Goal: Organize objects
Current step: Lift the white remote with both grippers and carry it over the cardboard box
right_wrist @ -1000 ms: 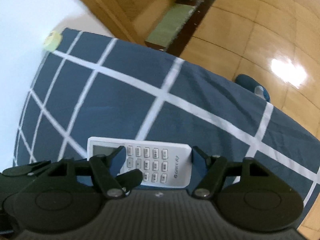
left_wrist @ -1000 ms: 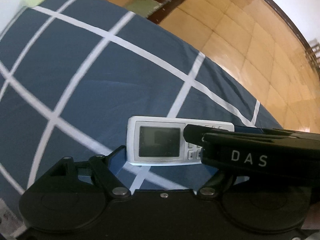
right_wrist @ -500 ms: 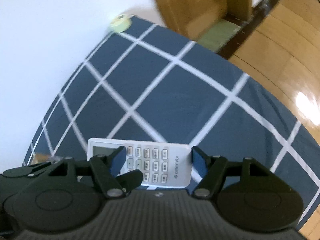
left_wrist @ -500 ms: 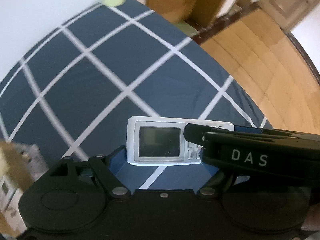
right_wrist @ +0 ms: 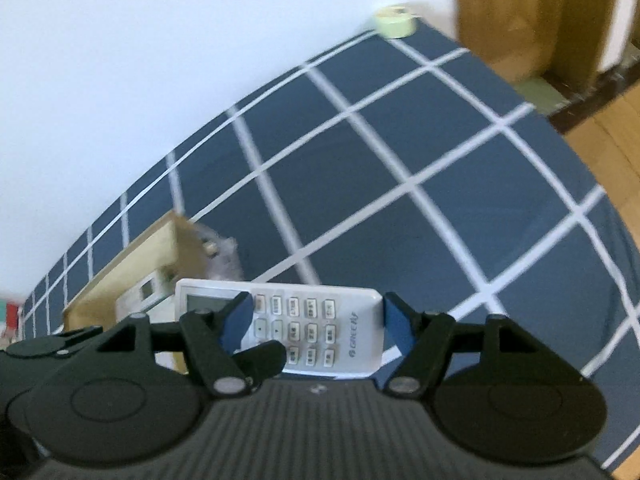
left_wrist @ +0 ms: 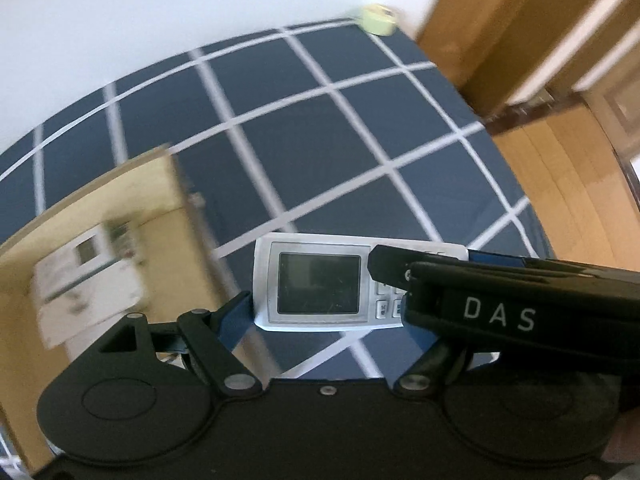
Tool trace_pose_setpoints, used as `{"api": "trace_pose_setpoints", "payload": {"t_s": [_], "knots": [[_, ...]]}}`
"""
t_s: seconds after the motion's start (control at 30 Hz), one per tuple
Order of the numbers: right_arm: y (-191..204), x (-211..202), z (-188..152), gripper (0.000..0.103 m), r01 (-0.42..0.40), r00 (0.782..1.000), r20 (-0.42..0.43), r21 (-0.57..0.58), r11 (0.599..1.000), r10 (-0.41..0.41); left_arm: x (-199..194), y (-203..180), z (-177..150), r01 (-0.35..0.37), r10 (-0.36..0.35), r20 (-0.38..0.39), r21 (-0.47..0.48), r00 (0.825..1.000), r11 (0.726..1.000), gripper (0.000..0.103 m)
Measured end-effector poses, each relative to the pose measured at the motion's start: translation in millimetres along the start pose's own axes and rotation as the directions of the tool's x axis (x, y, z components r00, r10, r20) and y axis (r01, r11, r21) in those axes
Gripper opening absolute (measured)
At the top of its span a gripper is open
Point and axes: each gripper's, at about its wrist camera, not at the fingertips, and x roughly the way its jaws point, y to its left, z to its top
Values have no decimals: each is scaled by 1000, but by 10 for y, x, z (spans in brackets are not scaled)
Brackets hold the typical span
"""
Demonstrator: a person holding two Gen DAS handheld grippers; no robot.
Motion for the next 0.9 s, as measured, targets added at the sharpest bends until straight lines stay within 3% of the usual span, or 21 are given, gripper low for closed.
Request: {"api": "trace_pose_setpoints", "payload": {"t_s": [0.5,0.9], "knots": [[1256,253,-344,70,-99,993,-92,-245,964,79,-478,1141,-470,-63,78,56,-232,995,971,78],[1928,713,-752,70,-151,973,-219,-350,925,76,-425,1884,-912,-83,90,1,-380,996,921,78]]}}
